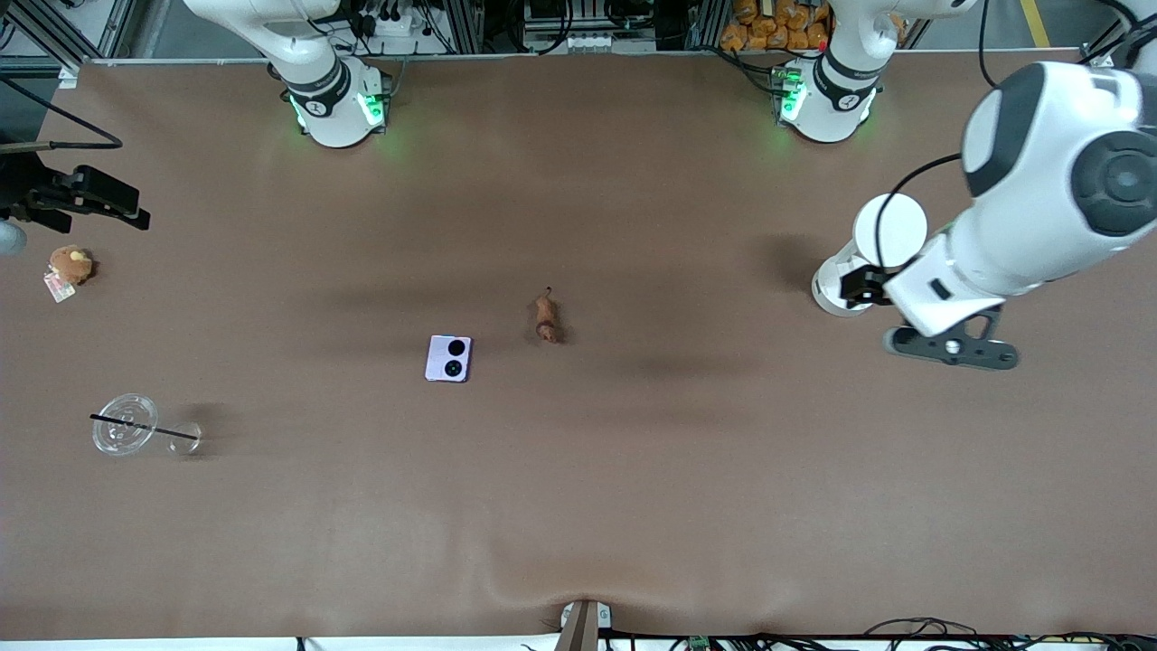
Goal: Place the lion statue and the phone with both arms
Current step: 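Reach the left gripper over the brown lion statue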
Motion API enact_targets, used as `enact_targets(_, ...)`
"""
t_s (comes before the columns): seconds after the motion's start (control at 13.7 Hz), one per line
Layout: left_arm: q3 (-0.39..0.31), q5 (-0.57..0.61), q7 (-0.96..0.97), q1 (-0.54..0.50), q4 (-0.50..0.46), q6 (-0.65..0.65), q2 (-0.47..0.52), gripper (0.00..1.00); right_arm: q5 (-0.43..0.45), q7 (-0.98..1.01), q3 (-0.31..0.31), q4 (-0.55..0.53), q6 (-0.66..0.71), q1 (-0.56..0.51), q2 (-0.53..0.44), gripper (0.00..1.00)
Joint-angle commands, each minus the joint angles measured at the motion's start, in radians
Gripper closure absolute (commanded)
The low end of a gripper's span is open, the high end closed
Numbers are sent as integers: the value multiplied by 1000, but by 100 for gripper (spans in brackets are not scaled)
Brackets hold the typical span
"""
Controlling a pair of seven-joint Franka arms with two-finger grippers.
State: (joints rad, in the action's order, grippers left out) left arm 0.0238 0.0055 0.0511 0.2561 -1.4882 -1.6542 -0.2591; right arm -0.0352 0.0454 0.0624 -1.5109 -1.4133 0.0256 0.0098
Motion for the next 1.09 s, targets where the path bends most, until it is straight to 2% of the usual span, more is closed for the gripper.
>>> enact_targets(0.0,-4,-21,47,72,28,-68,-49,0,0,-15,2,8,2,-3,-2,0)
enact_targets(0.22,-5,-107,96,138,39,-142,-106,0,1,-15,2,8,2,-1,-1,0)
enact_targets(0.44,-5,-114,208,222,69,-200,-173,0,0,-15,2,8,-1,-7,-1,0)
enact_targets(0.73,-8,-110,457,343,69,-355,-241,0,-2,-15,2,8,-16,-7,9,0)
enact_targets(1.02,-8,-108,645,437,69,-423,-311,0,-5,-16,2,8,-88,2,80,0)
